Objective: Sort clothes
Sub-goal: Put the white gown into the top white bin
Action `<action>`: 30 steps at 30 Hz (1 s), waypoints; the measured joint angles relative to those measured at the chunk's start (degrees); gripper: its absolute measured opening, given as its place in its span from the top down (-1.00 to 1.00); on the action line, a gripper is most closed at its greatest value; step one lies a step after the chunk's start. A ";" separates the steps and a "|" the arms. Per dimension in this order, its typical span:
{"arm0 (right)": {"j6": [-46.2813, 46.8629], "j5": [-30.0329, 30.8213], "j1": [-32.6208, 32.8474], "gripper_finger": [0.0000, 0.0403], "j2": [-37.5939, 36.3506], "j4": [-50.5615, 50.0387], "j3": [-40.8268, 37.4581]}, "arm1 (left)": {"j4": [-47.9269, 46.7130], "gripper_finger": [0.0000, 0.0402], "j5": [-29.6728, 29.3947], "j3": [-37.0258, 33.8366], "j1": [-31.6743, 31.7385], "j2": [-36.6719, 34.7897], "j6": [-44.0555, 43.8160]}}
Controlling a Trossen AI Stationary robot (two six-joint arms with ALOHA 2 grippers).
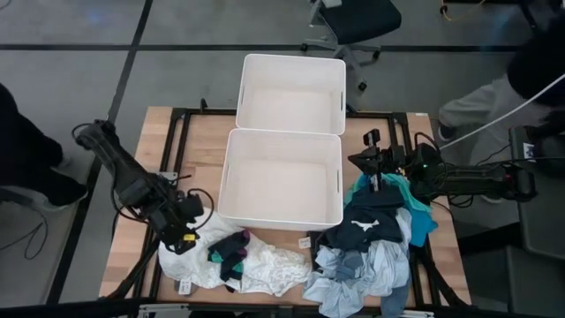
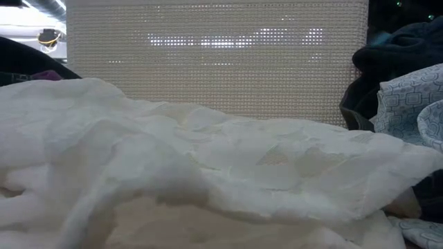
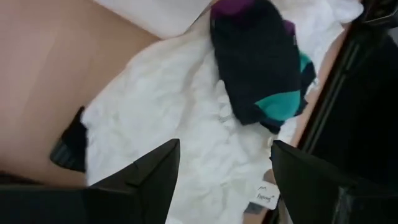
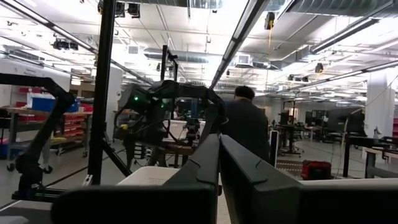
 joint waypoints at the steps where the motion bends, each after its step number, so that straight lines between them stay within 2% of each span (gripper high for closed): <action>1: -0.28 -0.01 0.00 0.92 0.00 0.00 0.00 | 1.80 -0.19 0.02 -0.84 -0.05 0.00 -0.01; 6: -1.02 0.01 0.00 0.92 0.00 0.01 0.00 | 6.87 -0.19 0.09 -4.47 -0.09 1.65 1.28; 18: -1.04 0.01 0.00 0.92 0.00 0.00 0.00 | 6.72 -0.19 1.65 -5.50 -0.09 12.57 7.81; 25: -1.06 0.01 0.00 0.92 0.00 0.00 0.00 | -2.22 -0.19 1.00 -5.50 0.46 18.27 9.90; 30: -1.49 0.01 0.00 0.92 0.00 0.00 0.00 | -2.66 -0.19 0.90 -5.50 0.50 21.27 13.14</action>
